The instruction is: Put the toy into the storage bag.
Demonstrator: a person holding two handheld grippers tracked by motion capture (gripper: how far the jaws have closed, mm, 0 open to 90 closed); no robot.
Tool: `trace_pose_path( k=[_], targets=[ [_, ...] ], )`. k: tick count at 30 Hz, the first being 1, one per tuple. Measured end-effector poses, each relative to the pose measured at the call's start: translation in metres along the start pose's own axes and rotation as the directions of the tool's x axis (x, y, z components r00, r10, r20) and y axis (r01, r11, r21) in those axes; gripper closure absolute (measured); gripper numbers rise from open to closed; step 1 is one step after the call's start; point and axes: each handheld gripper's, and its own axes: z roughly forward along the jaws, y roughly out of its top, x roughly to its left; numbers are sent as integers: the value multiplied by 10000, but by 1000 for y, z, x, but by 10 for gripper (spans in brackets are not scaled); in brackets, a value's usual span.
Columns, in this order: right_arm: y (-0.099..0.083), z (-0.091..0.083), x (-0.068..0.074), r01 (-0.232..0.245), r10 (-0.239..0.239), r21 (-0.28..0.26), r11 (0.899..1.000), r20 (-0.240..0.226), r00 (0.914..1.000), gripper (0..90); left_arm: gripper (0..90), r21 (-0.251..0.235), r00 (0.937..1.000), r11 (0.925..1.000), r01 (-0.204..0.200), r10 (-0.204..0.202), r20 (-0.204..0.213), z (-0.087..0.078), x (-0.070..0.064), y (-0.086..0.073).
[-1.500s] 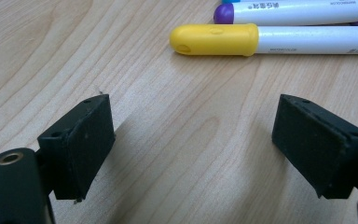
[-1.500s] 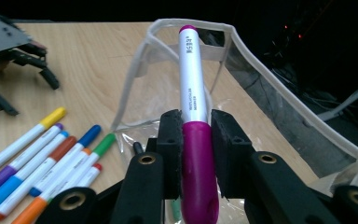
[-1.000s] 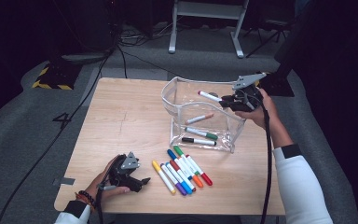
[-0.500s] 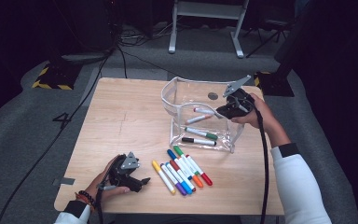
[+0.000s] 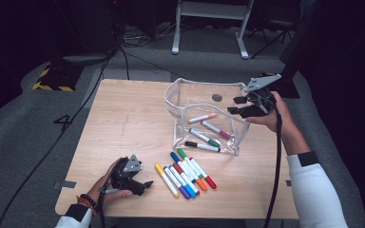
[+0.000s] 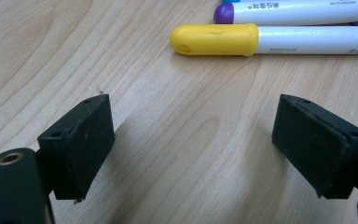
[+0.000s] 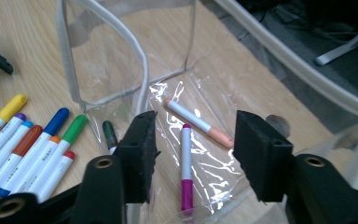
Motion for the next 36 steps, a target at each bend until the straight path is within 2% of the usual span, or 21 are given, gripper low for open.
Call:
trace_pose_path(
  k=[1, 4, 6, 8, 10, 12, 14, 19, 22, 23, 25, 31, 33, 36],
  targets=[
    [-1, -7, 2, 4, -2, -125, 9999, 177, 9998, 461, 132, 0, 10000, 10000, 1, -1, 1, 0, 0, 0],
    [-7, -25, 12, 2, 15, -563, 9984, 296, 9996, 422, 132, -1, 10000, 10000, 0, 0, 0, 0, 0, 0],
    [-10, -29, 14, 31, -6, -612, 9981, 398, 9992, 405, 132, -1, 10000, 10000, 0, 0, -2, 0, 0, 0],
    [-23, -43, 26, 139, -81, -922, 9956, 630, 9980, 386, 132, -1, 10000, 10000, 0, 0, -2, 0, 0, 0],
    [-32, -50, 32, 115, -46, -1090, 9940, 633, 9980, 375, 132, 2, 10000, 10000, 0, 0, -2, 0, 0, 0],
    [-41, -55, 38, 75, 16, -1243, 9922, 731, 9973, 371, 132, -2, 10000, 10000, 0, 0, -4, 0, 0, 0],
    [-52, -58, 44, -43, 128, -1431, 9897, 588, 9982, 371, 132, 0, 10000, 10000, -2, 2, -2, 0, 0, 0],
    [-82, -58, 66, 35, 53, -1511, 9885, 577, 9983, 376, 132, 1, 10000, 10000, -3, 3, -4, 0, 0, 0],
    [-100, -52, 78, -31, 73, -1605, 9870, 255, 9996, 384, 132, -1, 10000, 10000, -1, 1, -4, 0, 0, 0],
    [-105, -48, 82, -184, 202, -1665, 9859, 88, 9998, 388, 132, 1, 10000, 10000, -3, 3, -4, 0, 0, 0],
    [-116, -38, 90, -197, 171, -1675, 9857, -175, 9997, 393, 132, 1, 10000, 10000, -4, 4, -4, 0, 0, 0],
    [-138, 7, 123, -244, 124, -1106, 9936, -1075, 9941, 399, 132, 1, 10000, 10000, -1, 1, -2, 0, 0, 0],
    [-142, 23, 134, -11, -93, -799, 9968, -1295, 9915, 400, 132, -2, 10000, 10000, 3, -3, -1, 0, 0, 0],
    [-145, 44, 144, -10, -70, -464, 9989, -1722, 9850, 406, 132, 0, 10000, 10000, -2, 2, -3, 0, 0, 0]
  ],
)
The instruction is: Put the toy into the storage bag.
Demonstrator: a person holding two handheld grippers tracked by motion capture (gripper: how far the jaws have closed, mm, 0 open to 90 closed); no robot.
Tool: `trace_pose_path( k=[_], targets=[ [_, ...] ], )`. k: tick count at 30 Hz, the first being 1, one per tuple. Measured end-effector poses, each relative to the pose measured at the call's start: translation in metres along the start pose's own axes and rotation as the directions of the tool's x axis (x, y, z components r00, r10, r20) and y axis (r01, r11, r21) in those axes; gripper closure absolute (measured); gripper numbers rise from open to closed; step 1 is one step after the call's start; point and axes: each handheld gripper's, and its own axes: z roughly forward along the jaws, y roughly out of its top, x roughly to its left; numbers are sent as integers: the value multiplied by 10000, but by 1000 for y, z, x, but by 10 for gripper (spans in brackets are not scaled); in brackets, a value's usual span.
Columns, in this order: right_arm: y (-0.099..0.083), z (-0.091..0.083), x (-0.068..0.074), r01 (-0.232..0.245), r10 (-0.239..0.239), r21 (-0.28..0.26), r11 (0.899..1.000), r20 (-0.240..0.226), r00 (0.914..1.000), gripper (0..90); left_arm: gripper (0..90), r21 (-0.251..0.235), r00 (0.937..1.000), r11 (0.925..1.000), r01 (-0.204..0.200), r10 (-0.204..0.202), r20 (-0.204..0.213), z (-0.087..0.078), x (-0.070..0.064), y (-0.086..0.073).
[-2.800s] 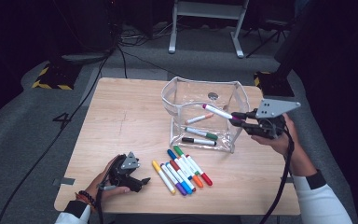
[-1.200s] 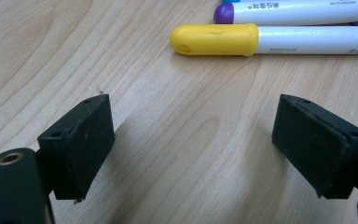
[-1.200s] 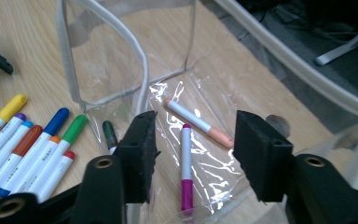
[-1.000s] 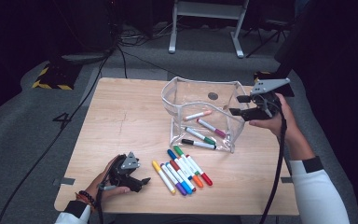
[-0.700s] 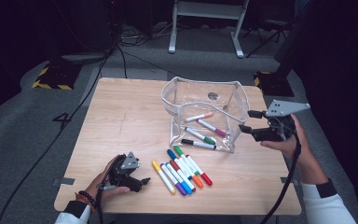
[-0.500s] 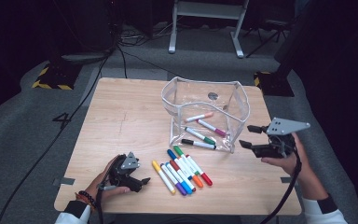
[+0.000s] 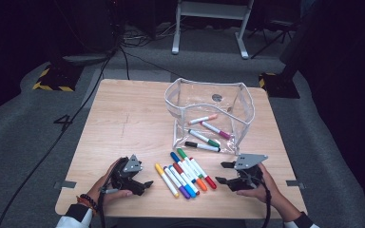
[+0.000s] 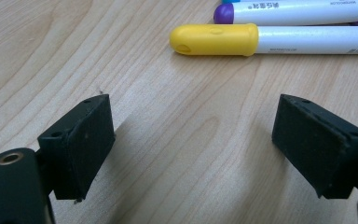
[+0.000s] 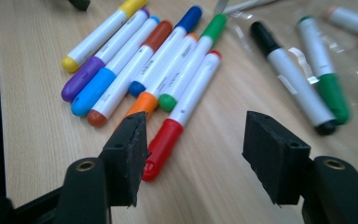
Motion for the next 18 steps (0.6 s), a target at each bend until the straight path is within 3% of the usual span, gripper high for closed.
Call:
trace_pose_path(
  k=[3, 8, 11, 16, 17, 18],
  targets=[
    [-1, 19, 4, 42, -34, 272, 9996, -289, 9996, 415, 132, -1, 10000, 10000, 3, -3, 1, 0, 0, 0],
    [-5, 40, 1, -358, 379, 487, 9982, -433, 9983, 449, 132, -1, 10000, 10000, 3, -3, 1, 0, 0, 0],
    [-5, 45, 0, -268, 285, 625, 9977, -263, 9992, 465, 132, 1, 10000, 10000, 0, 0, 0, 0, 0, 0],
    [-9, 53, -6, -253, 258, 796, 9965, -53, 9997, 543, 132, 0, 10000, 10000, -1, 1, -1, 0, 0, 0],
    [-10, 52, -10, -315, 316, 698, 9971, 3, 9995, 635, 132, 8, 10000, 10000, -5, 5, -7, 0, 0, 0],
    [-11, 51, -11, -305, 302, 675, 9973, 49, 9995, 660, 132, 6, 10000, 10000, -9, 9, -9, 0, 0, 0]
  ],
)
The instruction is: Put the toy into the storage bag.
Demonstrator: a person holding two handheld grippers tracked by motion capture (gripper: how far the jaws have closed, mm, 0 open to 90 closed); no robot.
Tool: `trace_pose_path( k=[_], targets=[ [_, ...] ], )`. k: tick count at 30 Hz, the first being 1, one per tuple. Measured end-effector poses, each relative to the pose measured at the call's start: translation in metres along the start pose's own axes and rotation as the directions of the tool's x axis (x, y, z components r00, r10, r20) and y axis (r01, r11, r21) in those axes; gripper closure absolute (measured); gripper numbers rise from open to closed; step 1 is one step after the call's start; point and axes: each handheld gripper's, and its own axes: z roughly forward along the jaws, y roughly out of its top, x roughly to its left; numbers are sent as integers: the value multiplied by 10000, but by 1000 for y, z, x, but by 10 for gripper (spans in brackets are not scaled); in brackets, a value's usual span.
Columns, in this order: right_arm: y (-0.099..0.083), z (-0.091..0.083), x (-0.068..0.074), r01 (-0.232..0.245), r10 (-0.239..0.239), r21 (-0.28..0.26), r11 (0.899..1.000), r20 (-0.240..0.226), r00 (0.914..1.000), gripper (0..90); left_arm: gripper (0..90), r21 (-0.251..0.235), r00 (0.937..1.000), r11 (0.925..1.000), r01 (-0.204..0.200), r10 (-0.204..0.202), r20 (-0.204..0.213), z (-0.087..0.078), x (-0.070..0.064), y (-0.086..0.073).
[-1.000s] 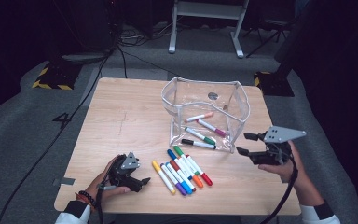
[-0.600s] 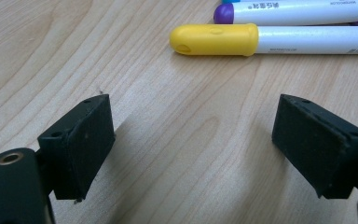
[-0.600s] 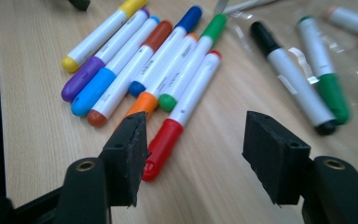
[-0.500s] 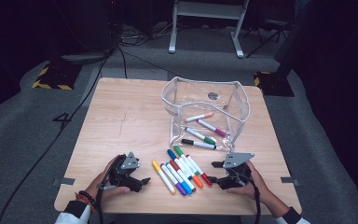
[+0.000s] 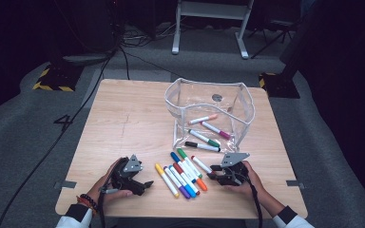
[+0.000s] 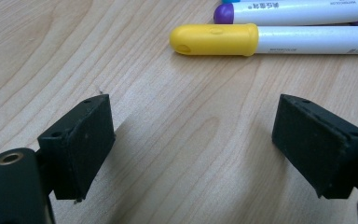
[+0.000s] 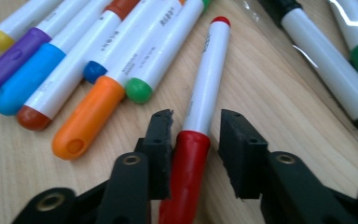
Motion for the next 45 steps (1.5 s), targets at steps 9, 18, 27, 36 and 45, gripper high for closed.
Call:
trace_pose_path(
  k=[9, 18, 27, 36, 45],
  targets=[
    [-8, -9, -10, 37, -38, 66, 10000, 69, 10000, 747, 132, -6, 10000, 10000, 8, -8, 6, 0, 0, 0],
    [-7, -24, -15, 270, -269, -70, 9996, 161, 9995, 748, 132, -6, 10000, 10000, 18, -18, -4, 0, 0, 0],
    [-4, -48, -20, 421, -387, -629, 9971, 535, 9978, 749, 132, -8, 10000, 10000, 38, -38, -14, 0, -1, 0],
    [15, -78, -17, 1216, -1144, -1168, 9857, 665, 9912, 749, 129, -6, 10000, 10000, 6, -6, 2, 0, 0, 0],
    [53, -110, -18, 2011, -1895, -1787, 9631, 801, 9786, 749, 129, -5, 10000, 10000, 4, -4, 1, 0, 0, 0]
  ],
)
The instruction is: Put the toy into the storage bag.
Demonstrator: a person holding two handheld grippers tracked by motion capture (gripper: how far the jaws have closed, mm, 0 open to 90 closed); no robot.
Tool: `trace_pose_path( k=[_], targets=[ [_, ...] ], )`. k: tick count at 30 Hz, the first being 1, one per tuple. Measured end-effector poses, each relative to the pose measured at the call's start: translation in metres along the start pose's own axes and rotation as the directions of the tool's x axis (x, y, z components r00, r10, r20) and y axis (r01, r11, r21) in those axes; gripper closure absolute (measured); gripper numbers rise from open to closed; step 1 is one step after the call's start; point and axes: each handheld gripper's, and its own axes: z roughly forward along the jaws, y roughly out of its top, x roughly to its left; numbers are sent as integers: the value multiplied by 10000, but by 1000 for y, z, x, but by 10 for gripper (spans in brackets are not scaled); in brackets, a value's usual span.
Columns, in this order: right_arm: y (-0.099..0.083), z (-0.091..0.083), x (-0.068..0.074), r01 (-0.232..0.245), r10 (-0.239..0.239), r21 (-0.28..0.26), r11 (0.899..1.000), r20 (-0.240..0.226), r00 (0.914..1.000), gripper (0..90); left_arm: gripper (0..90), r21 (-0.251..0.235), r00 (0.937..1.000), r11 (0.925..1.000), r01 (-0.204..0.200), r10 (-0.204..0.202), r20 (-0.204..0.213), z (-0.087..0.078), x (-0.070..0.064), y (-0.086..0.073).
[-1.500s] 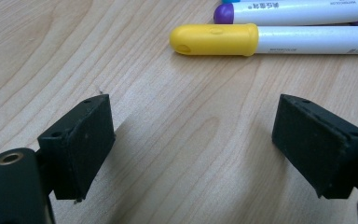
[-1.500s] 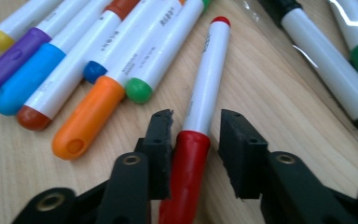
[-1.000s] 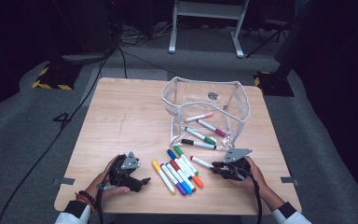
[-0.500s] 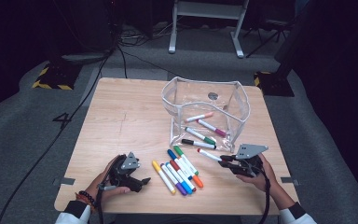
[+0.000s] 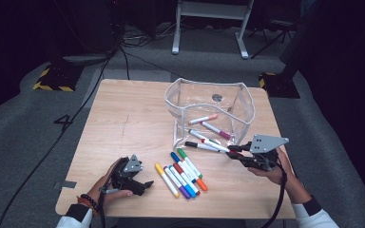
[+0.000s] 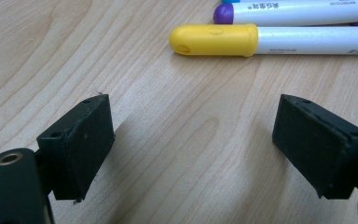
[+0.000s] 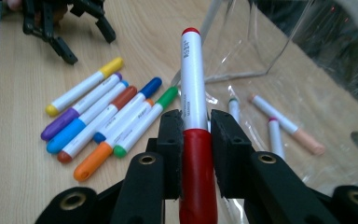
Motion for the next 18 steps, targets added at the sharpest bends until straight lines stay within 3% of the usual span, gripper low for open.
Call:
trace_pose_path(
  k=[8, 14, 18],
  targets=[
    [46, -21, -17, 637, -627, -258, 9976, 382, 9973, 749, 129, -2, 10000, 10000, 1, -1, 1, 0, 0, 0],
    [72, -29, -44, 524, -484, -499, 9974, 787, 9957, 749, 129, -2, 10000, 10000, 2, -2, 2, 0, 0, 0],
    [79, -27, -61, 389, -350, -347, 9986, 1074, 9936, 749, 129, -2, 10000, 10000, -1, 1, 2, 0, 0, 0]
  ],
)
